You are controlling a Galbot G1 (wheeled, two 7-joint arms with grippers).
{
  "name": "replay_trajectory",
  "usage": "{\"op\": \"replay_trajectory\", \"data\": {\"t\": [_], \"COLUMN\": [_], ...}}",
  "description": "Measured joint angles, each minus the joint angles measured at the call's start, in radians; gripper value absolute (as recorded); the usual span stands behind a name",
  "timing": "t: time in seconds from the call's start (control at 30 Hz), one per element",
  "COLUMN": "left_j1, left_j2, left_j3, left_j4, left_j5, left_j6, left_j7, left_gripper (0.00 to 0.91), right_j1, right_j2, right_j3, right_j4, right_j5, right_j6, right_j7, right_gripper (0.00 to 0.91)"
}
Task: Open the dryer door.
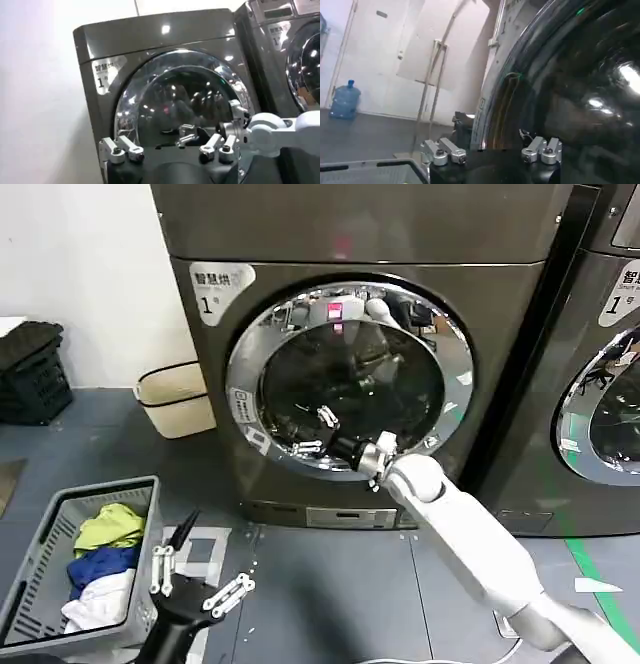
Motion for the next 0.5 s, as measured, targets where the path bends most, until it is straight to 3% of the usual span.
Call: {"op": "replay_trajectory", "data": {"t": [0.5], "left_j1": [0.004], "left_j2": [-0.001], "left_j3": [0.0], "left_j4": [-0.004], "left_j5": [0.007], "left_j6": [-0.003], "left_j7": [0.001], "left_gripper": [0.907], "right_j1": [0.045], "right_j2": [0.053], "right_j3": [-0.033], "right_j4": [-0.047], "right_j5": [-0.016], "right_j6": [0.0], "right_j7": [0.001], "right_gripper": [0.907]}}
